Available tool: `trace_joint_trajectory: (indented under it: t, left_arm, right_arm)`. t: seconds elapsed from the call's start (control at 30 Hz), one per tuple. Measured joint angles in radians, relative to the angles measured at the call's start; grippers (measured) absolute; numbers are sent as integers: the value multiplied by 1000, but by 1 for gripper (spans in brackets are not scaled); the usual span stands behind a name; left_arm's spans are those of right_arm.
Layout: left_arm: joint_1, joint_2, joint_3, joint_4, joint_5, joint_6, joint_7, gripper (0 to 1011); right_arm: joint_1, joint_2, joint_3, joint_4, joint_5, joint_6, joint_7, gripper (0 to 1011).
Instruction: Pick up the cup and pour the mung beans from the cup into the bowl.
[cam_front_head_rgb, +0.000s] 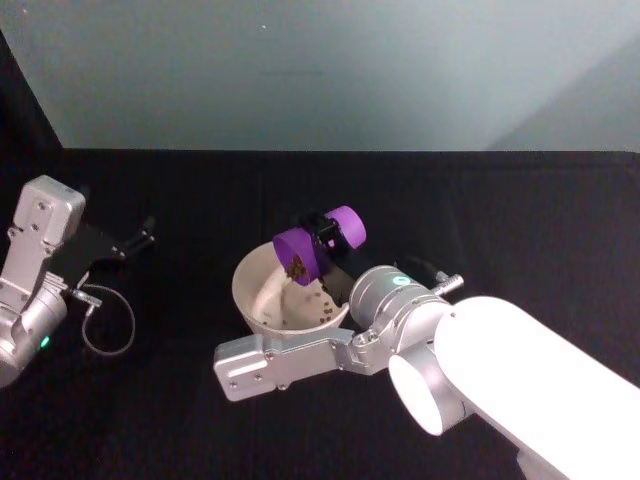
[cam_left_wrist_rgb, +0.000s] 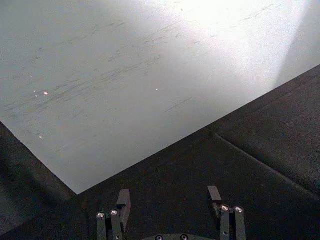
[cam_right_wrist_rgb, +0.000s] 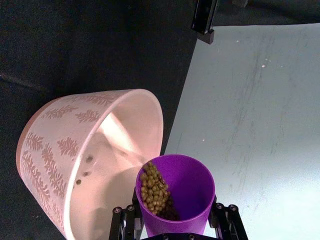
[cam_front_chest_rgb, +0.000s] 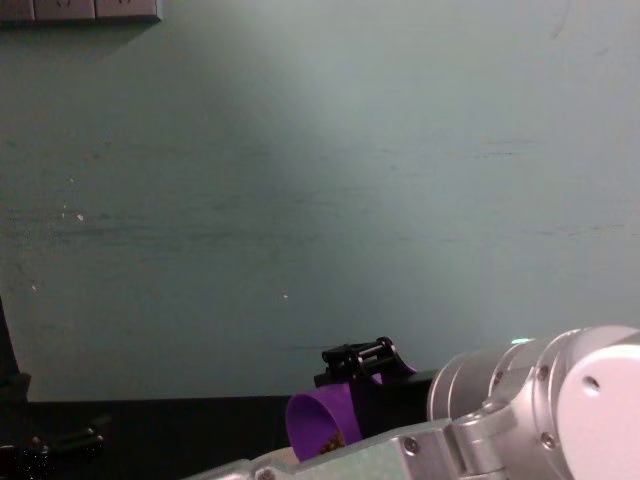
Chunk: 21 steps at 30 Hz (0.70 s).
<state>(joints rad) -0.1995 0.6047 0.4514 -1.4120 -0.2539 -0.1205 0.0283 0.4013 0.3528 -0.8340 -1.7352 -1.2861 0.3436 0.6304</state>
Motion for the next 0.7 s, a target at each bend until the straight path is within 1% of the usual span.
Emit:
trace_joint_trajectory:
  t: [0.33,0.7]
  left_arm:
    - [0,0,0,0,0,0,0,1000]
    - [0,0,0,0,0,0,0,1000]
  right_arm:
    - [-2,-3,1,-1,-31,-11,12,723]
    - [0,-6,-3,-4,-55,-17,29,723]
